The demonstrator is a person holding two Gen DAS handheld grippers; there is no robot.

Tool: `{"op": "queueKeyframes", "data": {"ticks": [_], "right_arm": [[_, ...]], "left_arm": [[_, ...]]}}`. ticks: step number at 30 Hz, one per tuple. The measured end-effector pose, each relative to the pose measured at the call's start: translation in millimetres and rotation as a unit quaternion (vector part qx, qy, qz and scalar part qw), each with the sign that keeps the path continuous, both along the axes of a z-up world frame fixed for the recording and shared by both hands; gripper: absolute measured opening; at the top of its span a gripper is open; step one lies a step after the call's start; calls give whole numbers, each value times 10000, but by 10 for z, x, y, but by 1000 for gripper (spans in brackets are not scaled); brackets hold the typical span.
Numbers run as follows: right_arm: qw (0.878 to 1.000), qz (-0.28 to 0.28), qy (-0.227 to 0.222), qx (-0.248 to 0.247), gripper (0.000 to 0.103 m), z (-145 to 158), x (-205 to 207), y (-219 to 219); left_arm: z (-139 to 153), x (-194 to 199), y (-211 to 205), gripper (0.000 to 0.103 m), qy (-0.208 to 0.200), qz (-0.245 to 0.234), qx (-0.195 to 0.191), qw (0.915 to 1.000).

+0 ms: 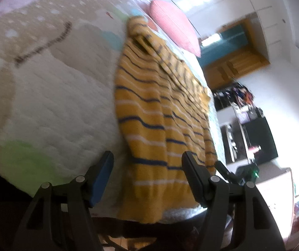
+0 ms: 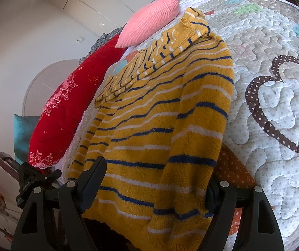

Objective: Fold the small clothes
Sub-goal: 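Close both grippers on the striped sweater's hem, then lift the hem with both grippers, fold it over toward the collar, release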

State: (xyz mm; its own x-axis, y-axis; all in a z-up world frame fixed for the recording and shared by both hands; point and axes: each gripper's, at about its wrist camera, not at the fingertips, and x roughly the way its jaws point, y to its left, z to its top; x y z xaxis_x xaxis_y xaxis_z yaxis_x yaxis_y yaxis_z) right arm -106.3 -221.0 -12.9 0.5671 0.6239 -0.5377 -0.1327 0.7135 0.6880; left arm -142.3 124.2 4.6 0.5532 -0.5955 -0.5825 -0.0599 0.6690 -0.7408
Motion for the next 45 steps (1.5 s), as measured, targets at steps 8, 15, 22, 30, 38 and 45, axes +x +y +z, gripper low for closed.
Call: {"op": "queueKeyframes", "data": {"ticks": [8,15,22,30,38,45], "right_arm": [[9997,-2,27,225,84,-23,1,-63],[9998,56,56,185,83,-6,-7,-58],[9990,22,166,411,79,-26,-79,-151],[9991,38,139,403,78,-11,-178,-134],[9992,-159,294,-208,18,-29,-172,-79],[9995,-142,290,17,14,49,-242,-130]], "left_arm": [[-121,53,-302,66,-24,-636,-322,9975],[-142,48,-435,70,-52,-891,-236,9957],[-110,125,-662,87,-144,-1146,-189,9931],[-152,195,-670,27,114,-904,194,9957],[-116,156,-548,9,150,-636,447,9969],[167,-43,-358,8,-210,-290,426,9985]]}}
